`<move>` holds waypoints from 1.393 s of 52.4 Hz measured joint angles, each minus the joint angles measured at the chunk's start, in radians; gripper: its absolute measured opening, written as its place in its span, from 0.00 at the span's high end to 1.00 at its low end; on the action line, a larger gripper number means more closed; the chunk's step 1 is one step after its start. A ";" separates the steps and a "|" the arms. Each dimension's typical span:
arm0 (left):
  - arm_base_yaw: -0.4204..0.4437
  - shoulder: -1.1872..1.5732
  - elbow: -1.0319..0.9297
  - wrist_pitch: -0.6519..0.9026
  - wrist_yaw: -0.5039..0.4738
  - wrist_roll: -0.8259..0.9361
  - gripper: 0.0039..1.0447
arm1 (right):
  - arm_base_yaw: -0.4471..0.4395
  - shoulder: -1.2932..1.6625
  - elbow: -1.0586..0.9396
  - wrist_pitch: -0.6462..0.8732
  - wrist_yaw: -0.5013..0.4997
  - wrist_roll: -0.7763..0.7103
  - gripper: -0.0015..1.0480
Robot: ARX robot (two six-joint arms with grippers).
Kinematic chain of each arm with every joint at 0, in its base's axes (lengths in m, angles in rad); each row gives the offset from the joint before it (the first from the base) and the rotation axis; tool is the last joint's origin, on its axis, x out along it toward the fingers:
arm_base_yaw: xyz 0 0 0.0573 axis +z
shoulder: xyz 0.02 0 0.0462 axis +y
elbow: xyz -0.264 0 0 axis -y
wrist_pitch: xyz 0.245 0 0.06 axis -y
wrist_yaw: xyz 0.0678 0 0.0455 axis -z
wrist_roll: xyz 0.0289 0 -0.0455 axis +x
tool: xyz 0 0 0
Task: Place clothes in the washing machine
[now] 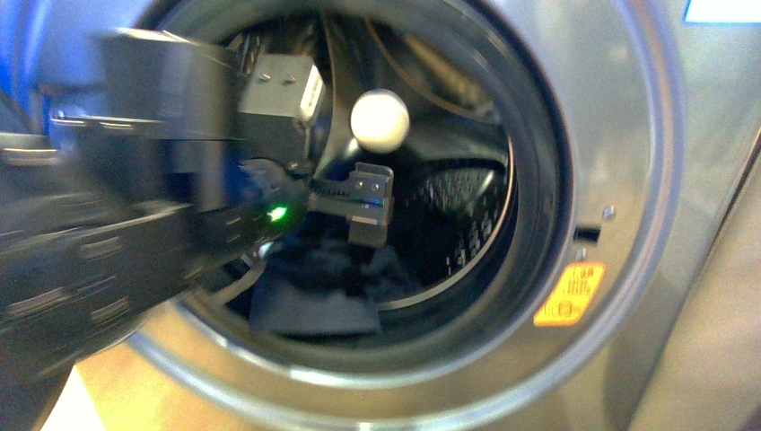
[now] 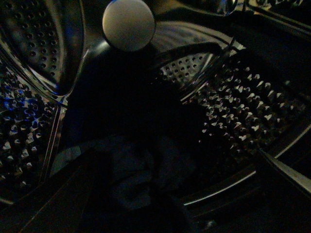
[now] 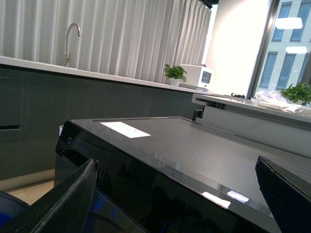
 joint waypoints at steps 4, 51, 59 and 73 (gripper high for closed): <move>-0.006 -0.112 -0.078 0.002 0.015 -0.023 0.06 | 0.000 0.000 0.000 0.000 0.000 0.000 0.07; 0.162 -0.756 -0.588 -0.129 -0.079 -0.069 0.90 | 0.001 -0.003 0.000 0.000 -0.003 0.000 0.07; 0.212 -0.854 -0.668 -0.137 -0.042 -0.069 0.97 | 0.018 0.005 0.033 -0.072 0.083 0.041 0.07; 0.270 -1.002 -0.757 -0.203 0.019 -0.071 0.97 | -0.016 -0.047 0.058 -0.346 0.372 0.282 0.07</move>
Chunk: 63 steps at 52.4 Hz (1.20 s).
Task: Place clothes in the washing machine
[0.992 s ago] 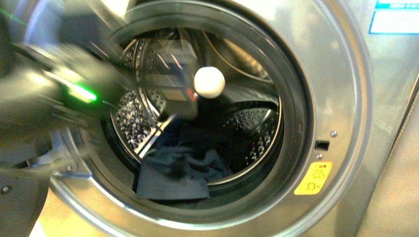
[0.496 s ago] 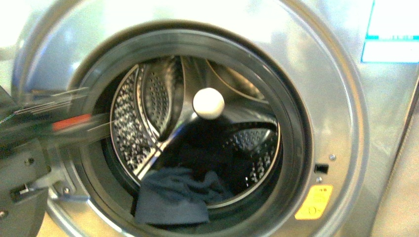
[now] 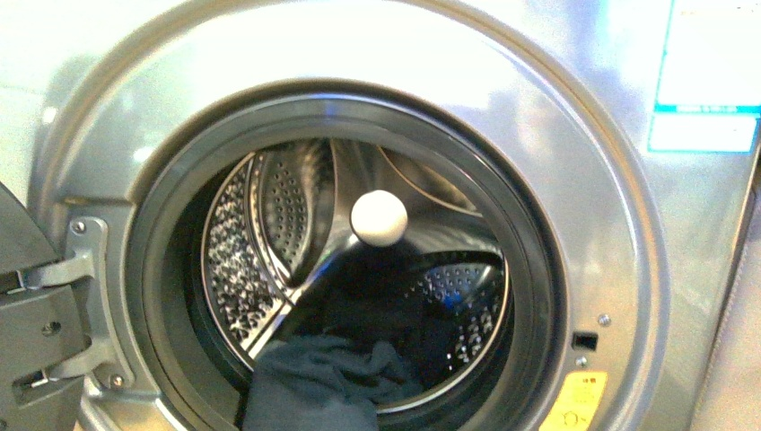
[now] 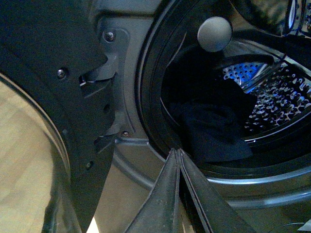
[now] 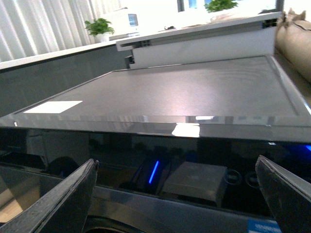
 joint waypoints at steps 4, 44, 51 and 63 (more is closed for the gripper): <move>0.028 -0.048 -0.021 -0.029 0.034 -0.001 0.97 | -0.032 -0.060 -0.062 0.002 0.003 0.035 0.07; 0.106 -0.451 -0.104 -0.331 0.092 -0.005 0.97 | -0.294 -0.721 -1.180 0.323 -0.003 -0.130 0.98; 0.106 -0.508 -0.104 -0.389 0.092 -0.005 0.97 | -0.360 -0.795 -1.290 0.363 -0.072 -0.130 0.98; 0.106 -0.581 -0.104 -0.462 0.092 -0.005 0.97 | -0.464 -0.880 -1.419 0.398 -0.164 -0.130 0.98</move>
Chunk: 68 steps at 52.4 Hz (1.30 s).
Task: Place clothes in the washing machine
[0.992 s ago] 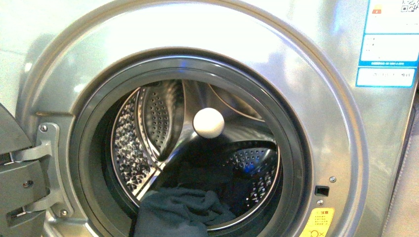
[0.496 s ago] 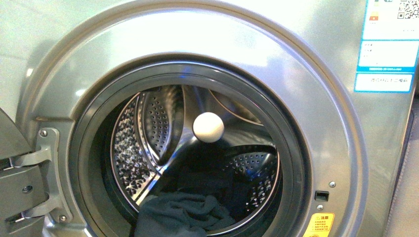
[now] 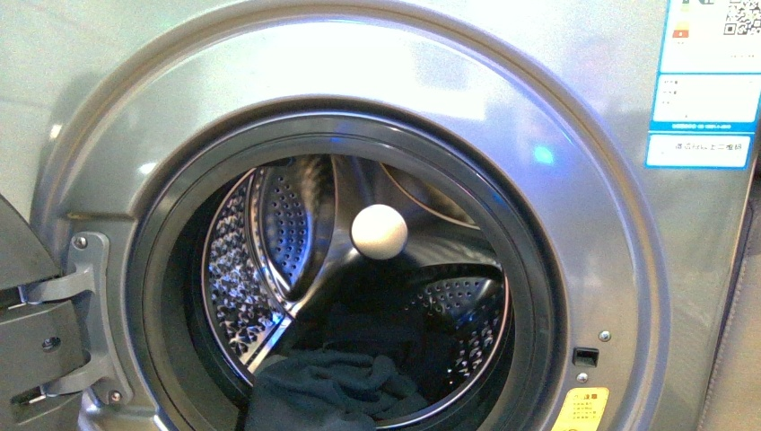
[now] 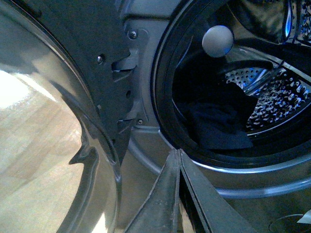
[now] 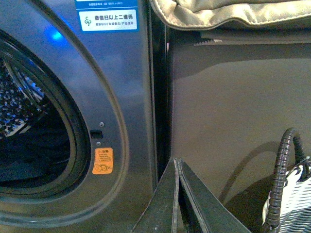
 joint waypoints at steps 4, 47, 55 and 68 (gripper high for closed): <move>0.000 -0.016 0.000 -0.016 0.000 0.000 0.97 | 0.000 -0.019 -0.024 0.003 0.000 0.000 0.98; 0.000 -0.191 0.000 -0.199 0.000 0.000 0.97 | -0.003 -0.255 -0.170 -0.077 -0.004 0.000 0.98; 0.000 -0.191 0.000 -0.199 0.000 0.000 0.97 | -0.003 -0.268 -0.188 -0.078 -0.004 0.000 0.98; 0.000 -0.191 0.000 -0.199 0.000 0.000 0.97 | -0.003 -0.268 -0.188 -0.078 -0.005 0.000 0.98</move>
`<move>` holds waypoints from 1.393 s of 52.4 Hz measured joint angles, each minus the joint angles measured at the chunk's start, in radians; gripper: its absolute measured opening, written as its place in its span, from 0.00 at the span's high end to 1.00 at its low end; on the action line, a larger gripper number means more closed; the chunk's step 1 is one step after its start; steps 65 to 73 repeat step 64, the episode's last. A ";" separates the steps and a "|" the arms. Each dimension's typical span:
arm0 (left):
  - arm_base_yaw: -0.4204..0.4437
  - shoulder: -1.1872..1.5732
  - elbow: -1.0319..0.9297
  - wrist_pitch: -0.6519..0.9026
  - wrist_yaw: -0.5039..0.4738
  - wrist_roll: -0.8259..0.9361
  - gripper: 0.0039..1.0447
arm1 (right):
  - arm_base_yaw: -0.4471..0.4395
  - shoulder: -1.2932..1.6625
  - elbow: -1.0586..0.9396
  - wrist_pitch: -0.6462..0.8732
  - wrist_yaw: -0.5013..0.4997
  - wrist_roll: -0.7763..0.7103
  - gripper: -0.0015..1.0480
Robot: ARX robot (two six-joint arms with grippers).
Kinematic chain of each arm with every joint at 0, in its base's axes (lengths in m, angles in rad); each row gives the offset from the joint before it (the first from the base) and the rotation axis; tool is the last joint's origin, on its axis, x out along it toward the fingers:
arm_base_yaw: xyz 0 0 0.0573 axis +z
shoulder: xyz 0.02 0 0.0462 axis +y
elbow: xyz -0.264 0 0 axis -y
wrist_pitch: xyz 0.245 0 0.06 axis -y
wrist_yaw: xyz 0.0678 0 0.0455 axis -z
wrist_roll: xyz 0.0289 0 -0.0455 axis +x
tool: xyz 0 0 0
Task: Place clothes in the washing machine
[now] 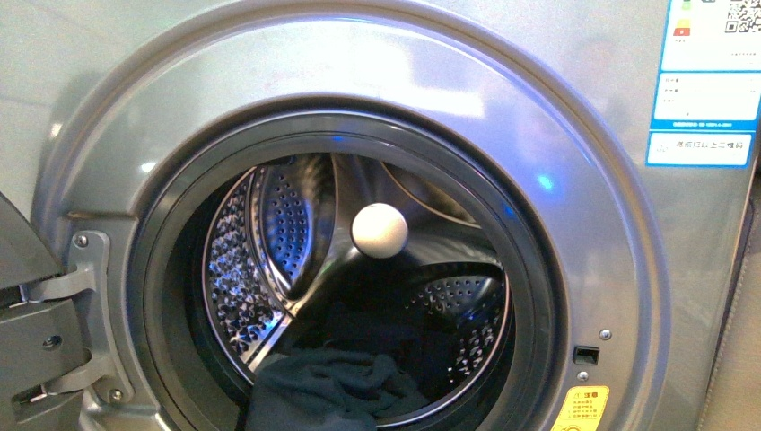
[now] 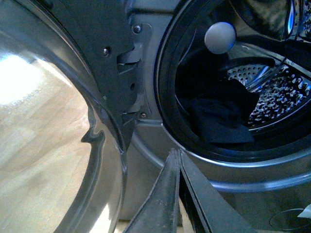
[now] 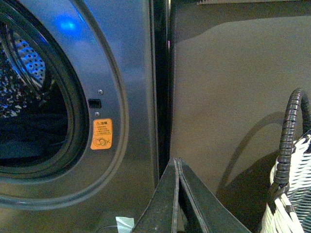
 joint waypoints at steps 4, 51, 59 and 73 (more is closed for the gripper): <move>0.000 0.000 0.000 0.000 0.000 0.000 0.91 | 0.000 0.000 0.000 0.000 0.000 -0.002 0.97; 0.000 0.000 0.000 0.000 0.000 0.000 0.06 | 0.000 0.000 0.000 0.000 0.000 -0.001 0.07; 0.000 0.000 0.000 0.000 0.000 0.000 0.06 | 0.000 0.000 0.000 0.000 0.000 -0.001 0.07; 0.000 0.000 0.000 0.000 0.000 0.000 0.06 | 0.000 0.000 0.000 0.000 0.000 -0.001 0.07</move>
